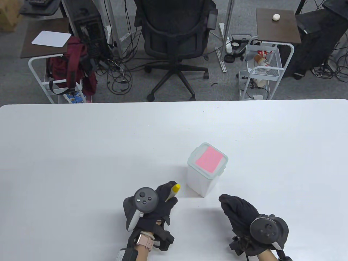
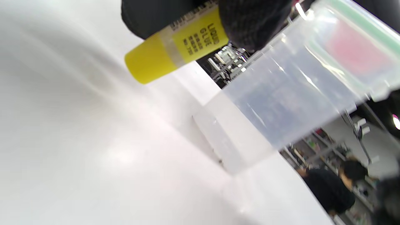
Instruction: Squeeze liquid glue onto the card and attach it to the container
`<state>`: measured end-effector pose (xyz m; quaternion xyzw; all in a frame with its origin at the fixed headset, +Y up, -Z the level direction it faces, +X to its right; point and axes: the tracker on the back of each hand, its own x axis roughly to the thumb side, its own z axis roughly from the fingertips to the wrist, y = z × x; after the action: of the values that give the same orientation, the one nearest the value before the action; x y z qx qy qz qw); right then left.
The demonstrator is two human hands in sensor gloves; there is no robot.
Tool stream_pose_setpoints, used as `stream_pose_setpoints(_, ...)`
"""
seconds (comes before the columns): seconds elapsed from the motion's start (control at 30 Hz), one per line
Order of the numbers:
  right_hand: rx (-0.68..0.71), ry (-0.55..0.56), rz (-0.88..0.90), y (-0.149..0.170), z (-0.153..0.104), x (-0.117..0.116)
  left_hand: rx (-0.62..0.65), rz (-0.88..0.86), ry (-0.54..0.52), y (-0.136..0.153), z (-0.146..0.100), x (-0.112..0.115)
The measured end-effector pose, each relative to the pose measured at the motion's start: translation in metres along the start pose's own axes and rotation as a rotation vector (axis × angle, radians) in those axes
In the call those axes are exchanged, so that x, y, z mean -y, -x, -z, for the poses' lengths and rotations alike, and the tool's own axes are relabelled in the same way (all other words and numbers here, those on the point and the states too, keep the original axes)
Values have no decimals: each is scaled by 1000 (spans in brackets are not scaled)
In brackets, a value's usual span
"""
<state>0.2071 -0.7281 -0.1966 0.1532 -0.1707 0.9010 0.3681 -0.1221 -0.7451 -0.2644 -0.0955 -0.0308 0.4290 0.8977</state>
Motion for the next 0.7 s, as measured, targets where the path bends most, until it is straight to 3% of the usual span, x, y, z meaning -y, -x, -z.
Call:
stream_pose_setpoints(0.13, -54, 14, 35, 13, 2, 2, -49, -119, 16, 4, 26, 1)
stream_pose_setpoints(0.3, -99, -1, 24, 25, 4, 1, -74, -109, 36, 3, 51, 13)
stream_pose_setpoints(0.7, -116, -18, 56, 32, 11, -7, -69, -131, 67, 12, 58, 19)
